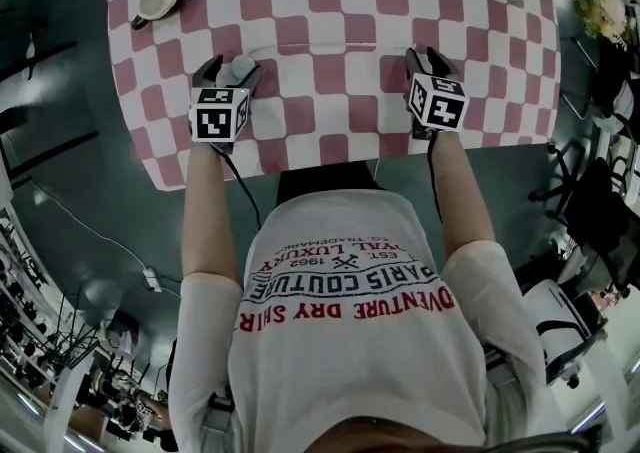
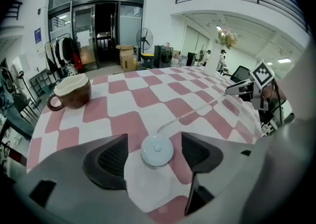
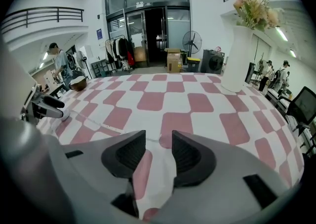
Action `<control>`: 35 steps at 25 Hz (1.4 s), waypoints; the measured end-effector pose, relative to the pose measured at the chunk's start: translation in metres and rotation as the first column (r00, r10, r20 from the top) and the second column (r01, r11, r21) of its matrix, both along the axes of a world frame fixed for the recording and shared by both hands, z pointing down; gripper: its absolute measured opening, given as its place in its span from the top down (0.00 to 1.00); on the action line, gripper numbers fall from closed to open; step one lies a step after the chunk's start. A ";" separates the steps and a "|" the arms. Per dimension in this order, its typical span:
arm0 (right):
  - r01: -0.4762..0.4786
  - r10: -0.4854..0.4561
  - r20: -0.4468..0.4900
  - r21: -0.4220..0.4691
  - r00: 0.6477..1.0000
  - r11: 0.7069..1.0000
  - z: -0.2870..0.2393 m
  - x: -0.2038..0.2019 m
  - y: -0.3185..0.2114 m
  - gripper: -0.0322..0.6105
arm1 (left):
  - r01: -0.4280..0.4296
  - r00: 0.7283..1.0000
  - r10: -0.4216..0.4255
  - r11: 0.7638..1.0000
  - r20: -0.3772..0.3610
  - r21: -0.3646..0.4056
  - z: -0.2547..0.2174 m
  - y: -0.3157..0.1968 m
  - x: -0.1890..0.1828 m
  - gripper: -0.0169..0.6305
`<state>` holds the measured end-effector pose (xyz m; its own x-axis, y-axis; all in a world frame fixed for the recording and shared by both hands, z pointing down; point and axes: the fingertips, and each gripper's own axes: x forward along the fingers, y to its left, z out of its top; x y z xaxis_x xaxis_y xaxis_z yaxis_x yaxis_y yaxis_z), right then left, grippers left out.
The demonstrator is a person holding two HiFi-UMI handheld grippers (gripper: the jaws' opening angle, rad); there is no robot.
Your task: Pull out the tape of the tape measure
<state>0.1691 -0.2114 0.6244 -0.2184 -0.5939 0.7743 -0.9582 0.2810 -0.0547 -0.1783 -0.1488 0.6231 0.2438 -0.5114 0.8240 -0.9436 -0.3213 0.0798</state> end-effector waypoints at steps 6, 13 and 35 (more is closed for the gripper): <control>0.034 -0.038 0.051 0.079 0.998 0.996 -0.033 -0.013 0.002 0.69 | -0.046 0.999 0.046 0.995 0.005 0.084 -0.030 -0.001 0.007 0.45; 0.125 -0.149 0.092 0.228 0.984 0.966 -0.104 -0.041 0.004 0.70 | -0.034 0.999 0.031 0.969 0.018 0.244 -0.096 -0.006 0.009 0.60; 0.144 -0.279 0.139 0.598 0.950 0.788 -0.258 -0.074 -0.018 0.91 | -0.033 0.999 0.053 0.702 -0.006 0.711 -0.290 -0.031 0.022 0.95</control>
